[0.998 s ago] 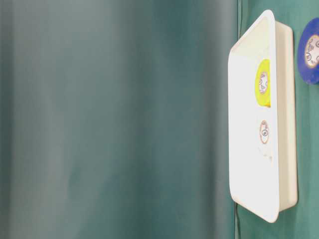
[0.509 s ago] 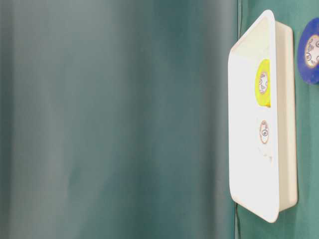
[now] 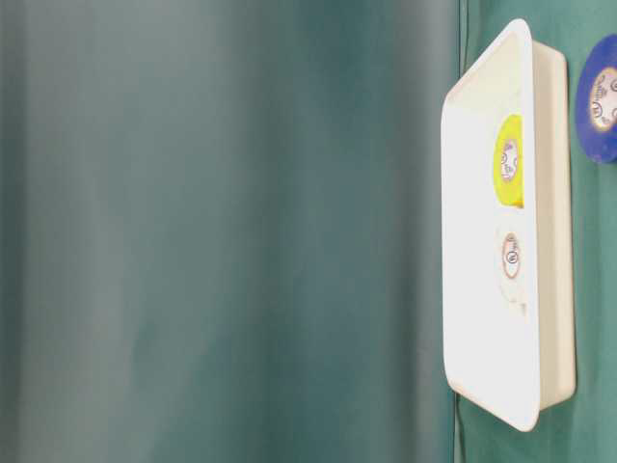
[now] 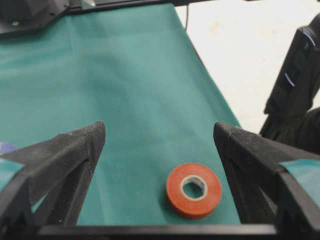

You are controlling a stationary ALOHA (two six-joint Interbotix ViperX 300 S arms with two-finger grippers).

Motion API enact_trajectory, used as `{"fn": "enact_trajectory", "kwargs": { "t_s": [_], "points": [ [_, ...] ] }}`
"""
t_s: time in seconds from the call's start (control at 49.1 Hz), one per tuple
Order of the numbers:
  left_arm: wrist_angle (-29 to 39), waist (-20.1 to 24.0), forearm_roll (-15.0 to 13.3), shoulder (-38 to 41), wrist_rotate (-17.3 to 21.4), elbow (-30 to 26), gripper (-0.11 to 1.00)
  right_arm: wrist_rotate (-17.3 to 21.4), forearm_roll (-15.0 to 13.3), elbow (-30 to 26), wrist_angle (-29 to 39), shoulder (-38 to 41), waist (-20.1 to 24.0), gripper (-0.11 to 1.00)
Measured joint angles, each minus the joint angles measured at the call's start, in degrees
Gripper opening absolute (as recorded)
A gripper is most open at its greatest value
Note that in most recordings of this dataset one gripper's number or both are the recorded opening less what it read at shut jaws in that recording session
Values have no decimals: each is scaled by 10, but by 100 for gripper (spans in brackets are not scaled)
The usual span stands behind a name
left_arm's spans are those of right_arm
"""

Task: Pick up the tape from a random location and place it into the white case.
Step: 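Move the left gripper over the black tape roll, then lower the left gripper into the black roll's hole and close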

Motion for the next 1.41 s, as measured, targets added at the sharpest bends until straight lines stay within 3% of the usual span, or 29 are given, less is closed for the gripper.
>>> {"fn": "enact_trajectory", "kwargs": {
  "t_s": [0.326,0.57,1.141,1.406],
  "points": [
    [34,1,0,5,4,-13,99,-1,0,0,2,1,0,86],
    [107,1,-1,18,0,-30,99,-1,0,0,1,0,0,86],
    [473,15,2,163,2,-211,99,-1,0,0,2,1,0,86],
    [558,16,4,199,3,-257,99,-1,0,0,2,1,0,86]
  ]
}}
